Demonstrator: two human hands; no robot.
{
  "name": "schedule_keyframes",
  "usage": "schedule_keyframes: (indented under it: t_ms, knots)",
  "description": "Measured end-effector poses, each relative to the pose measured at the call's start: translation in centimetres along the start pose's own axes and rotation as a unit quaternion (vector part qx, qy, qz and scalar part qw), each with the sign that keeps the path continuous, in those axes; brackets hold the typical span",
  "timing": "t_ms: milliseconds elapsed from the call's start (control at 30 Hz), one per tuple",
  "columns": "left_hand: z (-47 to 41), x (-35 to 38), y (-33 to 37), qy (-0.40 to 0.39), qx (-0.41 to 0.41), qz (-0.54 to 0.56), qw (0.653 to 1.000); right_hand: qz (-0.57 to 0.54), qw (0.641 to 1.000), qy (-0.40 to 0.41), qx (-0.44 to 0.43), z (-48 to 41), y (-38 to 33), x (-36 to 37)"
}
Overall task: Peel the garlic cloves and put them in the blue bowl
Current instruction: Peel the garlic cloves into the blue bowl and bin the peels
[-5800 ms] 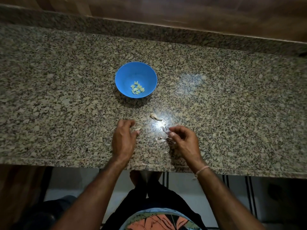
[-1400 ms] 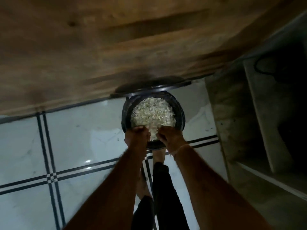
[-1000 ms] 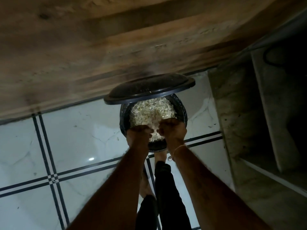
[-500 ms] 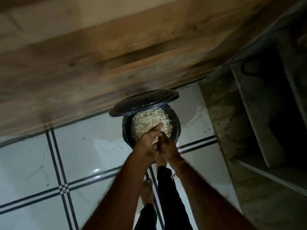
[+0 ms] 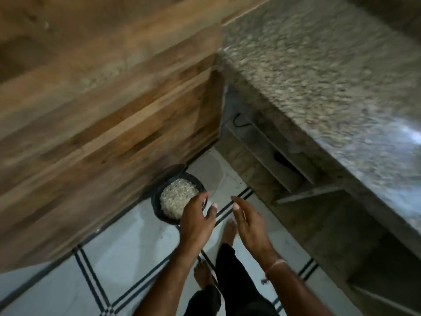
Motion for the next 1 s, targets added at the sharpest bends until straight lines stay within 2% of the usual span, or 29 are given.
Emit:
schedule_keyframes:
  t_ms: [200,333,433,633,900,1000]
  knots:
    - [5.7,7.5,9.9,-0.059,0.135,-0.109,0.983,-0.007,0.986,0.163,-0.012,8.9,0.9,-11.4]
    - [6.7,13.6,17.0,-0.08,0.23,-0.158,0.957,-0.002,0.971,0.239,-0.03,12.0,3.1,-19.0]
    - [6.8,19.1,21.7,-0.093,0.269,-0.166,0.944,0.014,0.958,0.283,-0.035,13.8,5.2,-25.0]
    - [7.8,31.4,28.5,-0.165,0.306,-0.179,0.92,-0.009,0.937,0.35,-0.001,17.4,11.5,-36.0]
    - [4.9,40.4,33.1,-0.175,0.293,-0.237,0.909,-0.006,0.927,0.367,0.08,18.2,16.3,-43.8]
    - [2.8,43.0,34.7,-0.171,0.308,-0.277,0.894,0.019,0.925,0.361,0.121,17.3,17.7,-46.0]
Point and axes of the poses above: each hand's wrist, its own z-axis away from the middle knuckle, its own x-axis out of the palm, y = z × x, the point moved 2 cm from there along -z, towards the middle knuckle, and after that the axes turned 7 degrees about -y, right-handed, at the moved point
